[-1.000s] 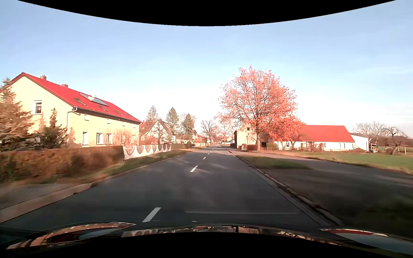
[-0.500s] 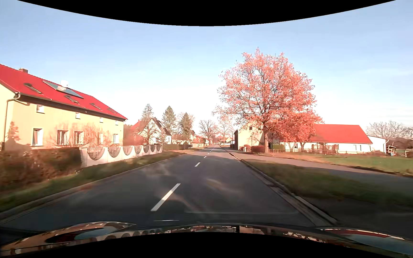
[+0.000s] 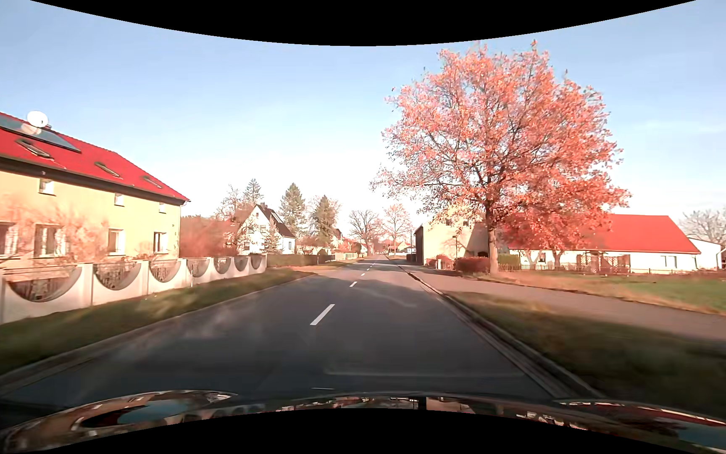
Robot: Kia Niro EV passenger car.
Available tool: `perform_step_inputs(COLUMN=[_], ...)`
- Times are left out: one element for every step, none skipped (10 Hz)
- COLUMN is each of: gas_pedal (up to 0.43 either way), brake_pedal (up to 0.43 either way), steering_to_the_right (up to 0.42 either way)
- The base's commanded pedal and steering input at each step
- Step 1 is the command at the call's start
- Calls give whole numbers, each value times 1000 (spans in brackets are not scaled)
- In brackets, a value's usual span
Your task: Follow the waypoints while adhering to traffic rules and regulations
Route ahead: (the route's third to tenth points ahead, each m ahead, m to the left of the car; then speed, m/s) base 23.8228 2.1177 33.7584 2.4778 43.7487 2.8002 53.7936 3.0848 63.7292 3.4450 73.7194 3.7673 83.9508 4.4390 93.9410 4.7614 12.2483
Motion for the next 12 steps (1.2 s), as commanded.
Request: perform_step_inputs(gas_pedal=[110,110,110,110,110,110,110,110,118,118,118,130], brake_pedal=[0,0,0,0,0,0,0,0,0,0,0,0], steering_to_the_right=[-1,-1,-1,-1,-2,-1,-1,-1,-1,-1,-2,-2])
